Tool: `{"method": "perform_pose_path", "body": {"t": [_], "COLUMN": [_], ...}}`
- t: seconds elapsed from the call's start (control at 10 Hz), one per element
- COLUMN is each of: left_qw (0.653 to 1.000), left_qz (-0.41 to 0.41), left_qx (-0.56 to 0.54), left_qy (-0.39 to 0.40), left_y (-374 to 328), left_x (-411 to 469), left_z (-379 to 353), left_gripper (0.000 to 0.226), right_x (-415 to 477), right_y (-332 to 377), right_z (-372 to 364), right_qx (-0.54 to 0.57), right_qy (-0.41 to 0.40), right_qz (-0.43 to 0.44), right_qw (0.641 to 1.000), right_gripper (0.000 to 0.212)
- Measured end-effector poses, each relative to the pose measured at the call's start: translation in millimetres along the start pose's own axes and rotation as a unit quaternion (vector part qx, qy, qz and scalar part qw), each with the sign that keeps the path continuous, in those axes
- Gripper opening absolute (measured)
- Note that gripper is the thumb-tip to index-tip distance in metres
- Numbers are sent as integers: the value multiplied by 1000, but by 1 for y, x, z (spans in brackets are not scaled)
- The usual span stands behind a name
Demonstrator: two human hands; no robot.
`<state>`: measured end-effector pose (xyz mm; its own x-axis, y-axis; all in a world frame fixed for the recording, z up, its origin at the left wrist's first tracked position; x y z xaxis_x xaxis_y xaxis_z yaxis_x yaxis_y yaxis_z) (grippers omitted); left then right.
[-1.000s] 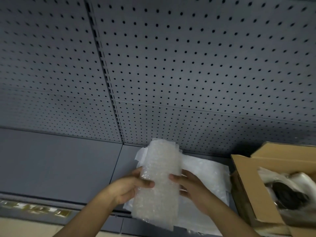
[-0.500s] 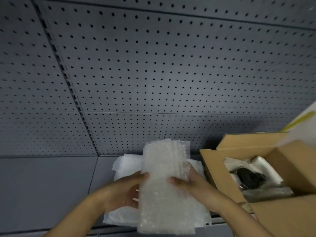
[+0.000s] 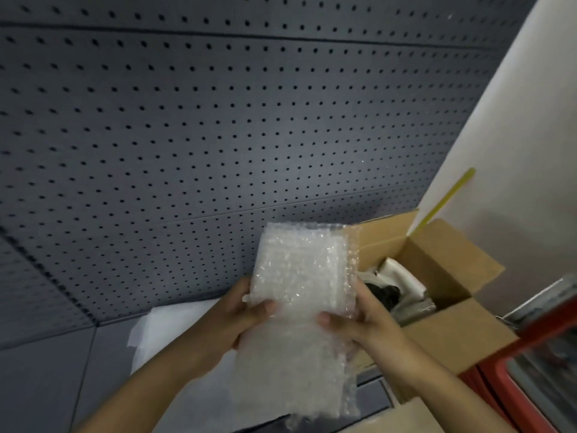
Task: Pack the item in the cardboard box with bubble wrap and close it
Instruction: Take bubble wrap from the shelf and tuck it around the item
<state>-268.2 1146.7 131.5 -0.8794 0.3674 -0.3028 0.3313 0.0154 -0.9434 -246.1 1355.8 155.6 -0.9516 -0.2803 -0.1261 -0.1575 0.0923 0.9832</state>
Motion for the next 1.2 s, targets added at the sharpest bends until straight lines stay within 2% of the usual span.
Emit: {"method": "perform_pose_path", "body": {"t": [0.2,0.3,0.4,0.5,0.6,0.7,0.8,0.9,1.0,1.2], "left_qw": [996,989,969,945,973,978,987,994,996,997], "left_qz": [-28,-7,32,95,132,142,104,70,39,11], "left_qx": [-77,-124,-177,-248,-128,-90,-100,-79,-77,-11], "left_qy": [38,86,169,192,136,121,69,18,-31,-82], "left_y": [-24,-22,-18,-15,-3,2,-1,-5,-7,-10], "left_x": [28,42,58,64,69,76,93,115,139,169], "left_z": [-70,-111,-147,-181,-207,-218,-211,-215,-227,-233], "left_gripper": [39,61,55,54,80,79,68,76,71,78], "right_x": [-28,-45,-55,-58,-51,-42,-39,-62,-15,-5], "right_y": [14,30,39,36,31,17,34,28,40,22], "right_z": [80,121,169,203,226,246,254,264,280,300], "right_qx": [31,1,-77,-156,-177,-113,-75,-27,11,42], "right_qy": [24,20,60,60,50,65,143,20,-23,39], "right_qz": [19,53,133,180,138,97,-6,-77,-76,-91], "right_qw": [999,998,986,969,973,987,987,996,997,994], "right_gripper": [7,26,16,33,30,28,33,86,131,107]}}
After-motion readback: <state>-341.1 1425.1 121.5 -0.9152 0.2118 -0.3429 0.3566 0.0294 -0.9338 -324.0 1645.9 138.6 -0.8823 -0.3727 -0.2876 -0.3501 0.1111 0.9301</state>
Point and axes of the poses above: each hand's wrist, its own x-axis towards the middle knuckle, its own z-axis out of the back of the hand, y = z × x, the point moved 3 cm from there along x, towards the middle knuckle, and after that the axes turned 1 degree about z, right-handed, at the moved point
